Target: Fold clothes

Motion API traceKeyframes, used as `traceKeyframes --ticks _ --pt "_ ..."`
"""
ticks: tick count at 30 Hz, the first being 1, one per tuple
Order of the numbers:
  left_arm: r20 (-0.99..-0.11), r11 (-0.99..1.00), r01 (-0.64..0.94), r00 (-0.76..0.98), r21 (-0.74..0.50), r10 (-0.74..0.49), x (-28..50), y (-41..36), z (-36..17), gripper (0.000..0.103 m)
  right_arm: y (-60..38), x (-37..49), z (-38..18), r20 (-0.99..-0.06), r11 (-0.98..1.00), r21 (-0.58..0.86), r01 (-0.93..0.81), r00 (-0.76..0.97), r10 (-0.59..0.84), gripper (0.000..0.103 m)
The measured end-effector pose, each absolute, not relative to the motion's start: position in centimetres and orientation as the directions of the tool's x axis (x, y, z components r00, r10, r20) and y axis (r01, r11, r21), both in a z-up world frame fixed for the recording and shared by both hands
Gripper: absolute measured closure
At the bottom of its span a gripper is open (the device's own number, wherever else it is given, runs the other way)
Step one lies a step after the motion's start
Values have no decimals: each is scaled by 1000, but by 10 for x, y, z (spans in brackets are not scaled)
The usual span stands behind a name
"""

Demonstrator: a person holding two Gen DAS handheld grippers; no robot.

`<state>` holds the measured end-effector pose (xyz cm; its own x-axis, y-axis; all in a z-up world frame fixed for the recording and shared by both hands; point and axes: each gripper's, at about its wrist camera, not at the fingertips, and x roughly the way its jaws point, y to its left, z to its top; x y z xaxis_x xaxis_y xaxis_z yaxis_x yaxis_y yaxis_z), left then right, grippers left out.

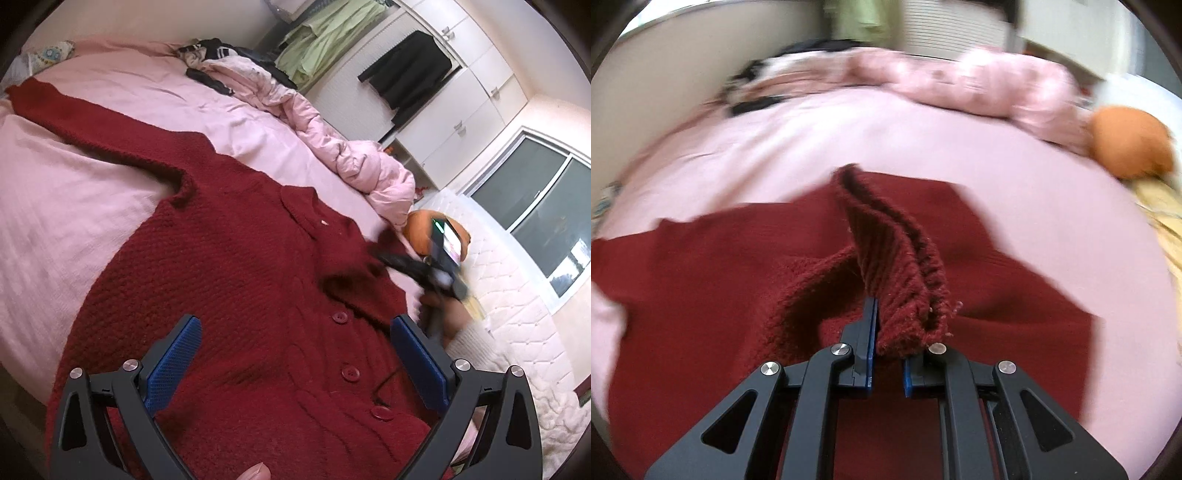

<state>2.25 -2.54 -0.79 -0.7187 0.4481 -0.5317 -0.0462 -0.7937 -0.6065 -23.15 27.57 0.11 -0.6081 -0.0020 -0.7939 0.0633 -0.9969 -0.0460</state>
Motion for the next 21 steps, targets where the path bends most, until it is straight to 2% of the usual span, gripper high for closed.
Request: traceKeyframes --ticks 3,13,21 --pt "-547 -807 -42 -714 -589 436 22 -22 -7 1 360 -216 -3 -797 -992 -108 -64 -590 125 92" --pt "-631 -862 -11 -677 -507 380 16 -3 -6 1 613 -136 -18 -812 -903 -201 -381 -451 371 92" --pt "-703 -915 21 -647 -403 295 12 21 -4 1 752 -69 -24 -817 -818 -246 -520 -342 464 94"
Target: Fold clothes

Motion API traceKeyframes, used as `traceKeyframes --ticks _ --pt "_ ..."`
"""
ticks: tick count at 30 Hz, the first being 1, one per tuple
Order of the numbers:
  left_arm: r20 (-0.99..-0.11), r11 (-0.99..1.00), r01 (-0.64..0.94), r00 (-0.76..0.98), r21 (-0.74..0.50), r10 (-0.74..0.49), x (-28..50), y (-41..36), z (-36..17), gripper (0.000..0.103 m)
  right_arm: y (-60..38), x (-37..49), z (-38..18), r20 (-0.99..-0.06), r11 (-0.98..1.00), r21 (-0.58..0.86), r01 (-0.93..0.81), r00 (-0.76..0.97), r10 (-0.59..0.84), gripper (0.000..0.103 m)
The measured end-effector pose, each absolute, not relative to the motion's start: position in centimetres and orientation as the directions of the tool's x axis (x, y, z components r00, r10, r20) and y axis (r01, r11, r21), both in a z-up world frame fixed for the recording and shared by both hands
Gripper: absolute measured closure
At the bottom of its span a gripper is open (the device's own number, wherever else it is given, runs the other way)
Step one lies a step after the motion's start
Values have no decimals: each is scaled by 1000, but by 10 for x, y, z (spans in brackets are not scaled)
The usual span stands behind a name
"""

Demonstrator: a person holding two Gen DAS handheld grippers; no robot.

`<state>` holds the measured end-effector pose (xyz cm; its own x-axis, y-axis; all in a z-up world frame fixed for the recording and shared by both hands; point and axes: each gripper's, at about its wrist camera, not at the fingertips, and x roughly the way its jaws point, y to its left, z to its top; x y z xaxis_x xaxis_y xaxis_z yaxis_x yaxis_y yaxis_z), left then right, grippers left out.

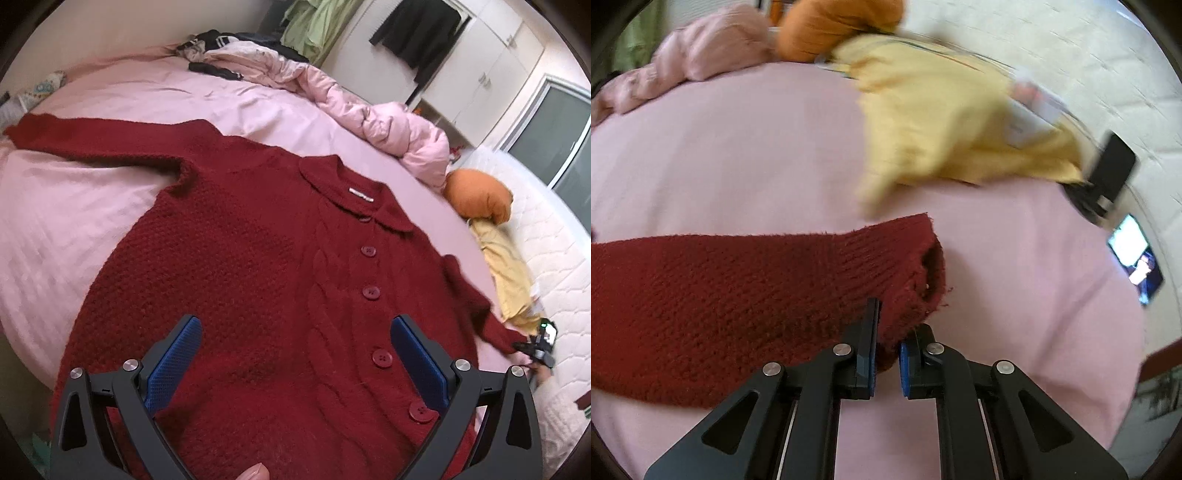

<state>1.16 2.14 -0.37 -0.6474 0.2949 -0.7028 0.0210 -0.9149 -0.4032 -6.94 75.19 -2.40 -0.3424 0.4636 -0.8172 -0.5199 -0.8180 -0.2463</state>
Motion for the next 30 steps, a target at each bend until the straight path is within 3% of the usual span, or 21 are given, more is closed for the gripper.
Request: traceKeyframes --ticks 9,13,14,17,20,22,24,27,28,30 --pt "-731 -931 43 -633 -363 255 11 28 -3 1 840 -12 -11 -790 -664 -277 -694 -228 568 94" --pt "-735 -934 45 -630 -354 249 11 30 -3 1 855 -9 -28 -829 -649 -249 -719 -188 526 93" --pt "-735 -934 45 -630 -355 249 11 30 -3 1 852 -9 -30 -814 -649 -279 -708 -184 551 89" --pt "-733 -931 45 -630 -363 255 11 30 -3 1 856 1 -23 -778 -568 -325 -756 -128 615 59" --pt "-733 -932 46 -632 -360 253 11 31 -3 1 860 18 -1 -661 -327 -478 -815 89 745 58" --pt "-733 -932 44 -632 -359 252 12 31 -3 1 843 23 22 -623 -355 -422 -834 -18 782 57" --pt "-732 -932 45 -633 -360 253 12 31 -3 1 814 19 35 -654 -547 -296 -783 -251 714 57" --pt "-731 -930 45 -633 -365 256 12 30 -2 1 767 3 25 -773 -837 -57 -544 -506 381 57" --pt "-729 -928 45 -634 -371 260 13 30 -2 1 755 -3 14 -813 -883 23 -469 -523 257 57" --pt "-725 -923 45 -634 -381 269 13 28 -2 1 739 -10 -10 -864 -903 1 -431 -455 216 57"
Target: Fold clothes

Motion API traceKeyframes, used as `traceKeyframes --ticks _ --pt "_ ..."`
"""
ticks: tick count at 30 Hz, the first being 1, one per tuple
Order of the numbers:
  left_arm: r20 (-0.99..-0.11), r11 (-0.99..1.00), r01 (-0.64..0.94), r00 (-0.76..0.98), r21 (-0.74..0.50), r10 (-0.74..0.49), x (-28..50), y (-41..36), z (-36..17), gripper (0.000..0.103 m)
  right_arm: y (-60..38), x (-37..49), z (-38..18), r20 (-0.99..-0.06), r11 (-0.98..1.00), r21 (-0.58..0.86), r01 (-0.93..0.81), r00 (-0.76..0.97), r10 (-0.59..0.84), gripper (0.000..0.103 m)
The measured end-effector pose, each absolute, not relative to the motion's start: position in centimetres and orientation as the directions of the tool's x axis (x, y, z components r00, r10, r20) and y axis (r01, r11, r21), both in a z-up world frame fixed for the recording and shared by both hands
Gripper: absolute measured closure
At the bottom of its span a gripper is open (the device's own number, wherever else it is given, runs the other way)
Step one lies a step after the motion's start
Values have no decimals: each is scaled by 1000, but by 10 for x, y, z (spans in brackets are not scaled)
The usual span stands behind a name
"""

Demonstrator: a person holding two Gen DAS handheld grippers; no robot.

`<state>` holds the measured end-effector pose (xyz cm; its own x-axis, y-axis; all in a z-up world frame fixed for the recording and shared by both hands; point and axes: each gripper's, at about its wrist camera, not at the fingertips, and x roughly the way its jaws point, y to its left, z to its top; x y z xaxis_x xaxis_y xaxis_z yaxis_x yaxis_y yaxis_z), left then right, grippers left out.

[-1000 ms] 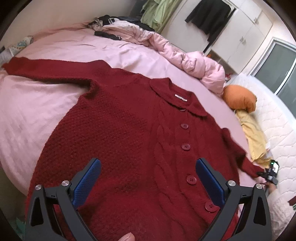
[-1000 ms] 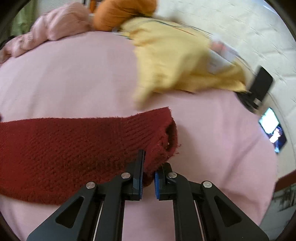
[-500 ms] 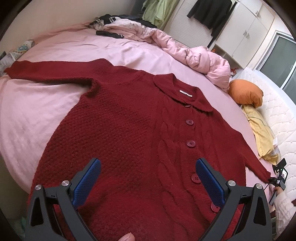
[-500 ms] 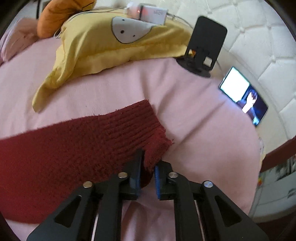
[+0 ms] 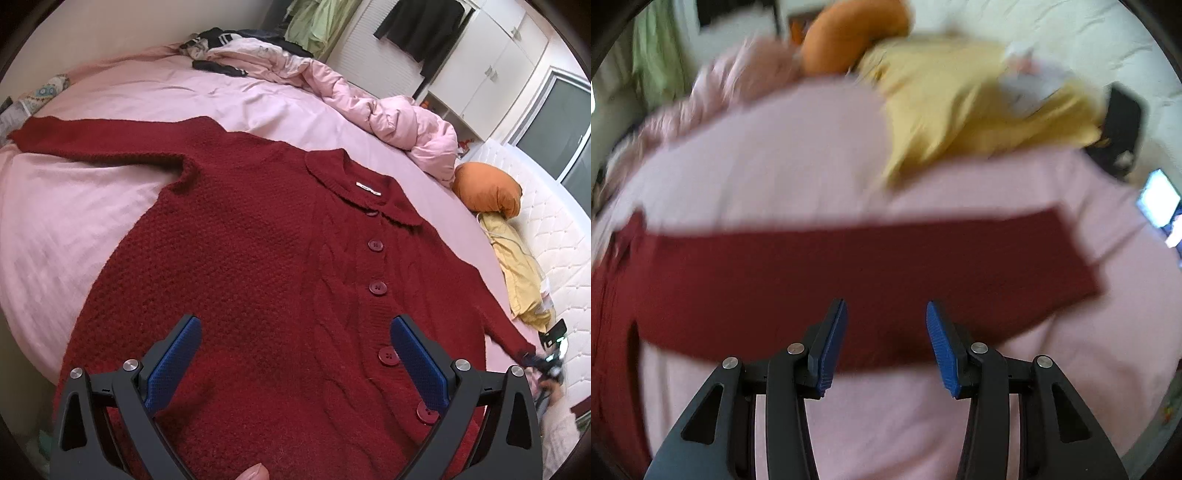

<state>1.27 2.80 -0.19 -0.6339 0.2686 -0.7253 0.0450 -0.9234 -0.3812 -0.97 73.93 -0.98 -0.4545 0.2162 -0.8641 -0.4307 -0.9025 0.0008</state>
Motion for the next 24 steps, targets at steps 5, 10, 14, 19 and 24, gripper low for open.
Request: traceKeyframes --ticks 5,10,14,19,24 --pt "-730 -922 42 -625 -384 276 13 28 -3 1 743 10 -14 -817 -685 -256 -682 -226 530 40" --pt "-740 -932 36 -619 -361 263 12 32 -3 1 671 21 30 -798 -738 -222 -637 -316 513 39" --pt "-743 -928 19 -606 -371 284 12 30 -5 1 575 17 54 -836 -879 -123 -460 -430 342 39" --pt "-803 -945 -35 -518 -324 295 6 37 -13 1 438 14 84 -833 -944 87 -317 -543 105 34" --pt "-863 -952 -151 -402 -266 305 10 46 -19 1 327 24 91 -796 -936 285 -209 -595 -110 34"
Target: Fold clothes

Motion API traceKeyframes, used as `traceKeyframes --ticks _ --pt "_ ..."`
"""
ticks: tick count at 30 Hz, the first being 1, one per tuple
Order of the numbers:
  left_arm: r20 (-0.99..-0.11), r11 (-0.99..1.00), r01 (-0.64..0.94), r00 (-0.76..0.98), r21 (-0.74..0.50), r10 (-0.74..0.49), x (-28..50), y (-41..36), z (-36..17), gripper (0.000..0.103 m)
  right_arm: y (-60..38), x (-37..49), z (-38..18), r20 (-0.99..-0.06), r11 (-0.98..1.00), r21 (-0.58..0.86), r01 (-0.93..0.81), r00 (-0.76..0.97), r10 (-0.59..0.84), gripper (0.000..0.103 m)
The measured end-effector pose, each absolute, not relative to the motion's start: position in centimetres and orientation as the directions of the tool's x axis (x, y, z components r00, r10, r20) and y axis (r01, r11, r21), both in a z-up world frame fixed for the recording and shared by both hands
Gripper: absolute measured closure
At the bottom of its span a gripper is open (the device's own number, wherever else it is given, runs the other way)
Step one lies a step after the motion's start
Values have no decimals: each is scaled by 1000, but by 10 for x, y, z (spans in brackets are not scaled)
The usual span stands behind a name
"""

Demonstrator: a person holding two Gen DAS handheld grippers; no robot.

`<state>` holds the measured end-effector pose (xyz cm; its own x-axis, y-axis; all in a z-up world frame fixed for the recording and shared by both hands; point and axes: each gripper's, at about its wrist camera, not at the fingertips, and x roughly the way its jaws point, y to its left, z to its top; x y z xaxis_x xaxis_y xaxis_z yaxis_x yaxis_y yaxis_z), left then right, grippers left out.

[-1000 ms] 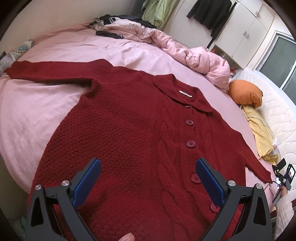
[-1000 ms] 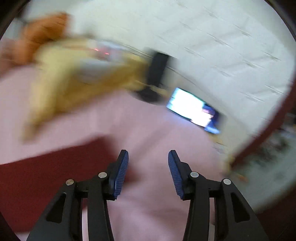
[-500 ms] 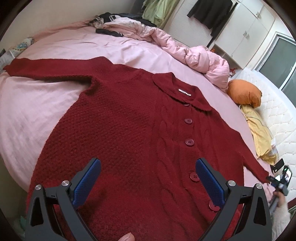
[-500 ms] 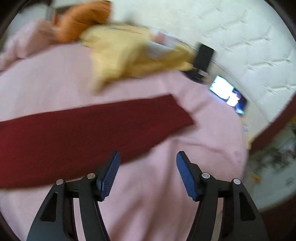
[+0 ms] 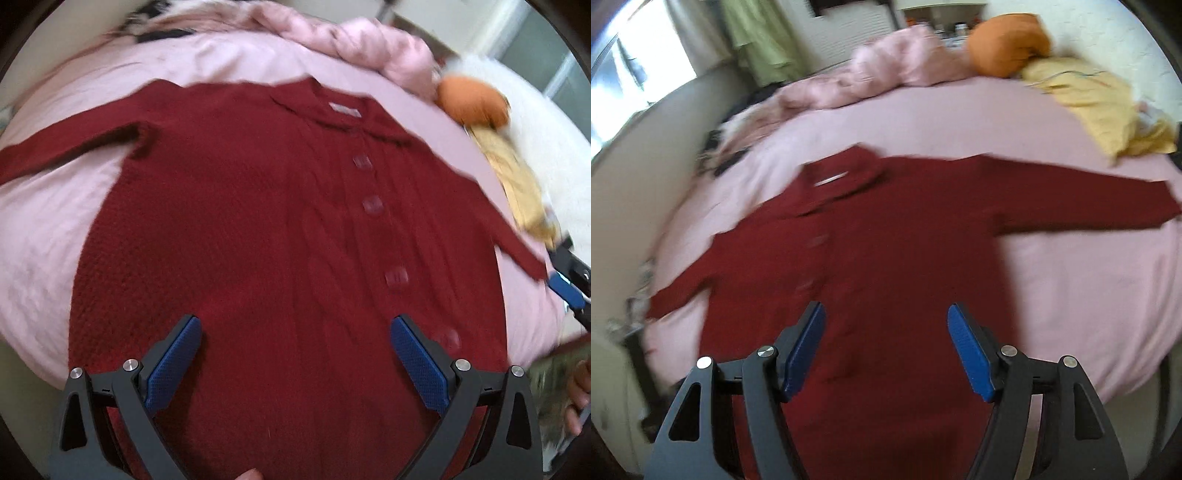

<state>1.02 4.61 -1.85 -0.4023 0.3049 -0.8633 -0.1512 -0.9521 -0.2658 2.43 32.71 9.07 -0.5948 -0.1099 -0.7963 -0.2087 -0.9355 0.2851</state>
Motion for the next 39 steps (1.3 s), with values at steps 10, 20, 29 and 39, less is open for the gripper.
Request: traceKeyframes --ticks 10,20,29,39 --pt "-830 -951 -135 -464 -280 310 25 35 -15 1 245 70 38 -817 -946 70 -317 -562 128 34" --pt "-808 -938 -148 -478 -313 345 27 31 -13 1 232 72 41 -794 -956 2 -292 -582 176 34" --pt "-817 -942 -145 -470 -303 335 26 32 -13 1 239 72 36 -801 -953 61 -298 -584 131 34" --pt "-842 -941 -120 -421 -316 336 19 31 -18 1 245 73 33 -803 -948 124 -292 -591 77 34"
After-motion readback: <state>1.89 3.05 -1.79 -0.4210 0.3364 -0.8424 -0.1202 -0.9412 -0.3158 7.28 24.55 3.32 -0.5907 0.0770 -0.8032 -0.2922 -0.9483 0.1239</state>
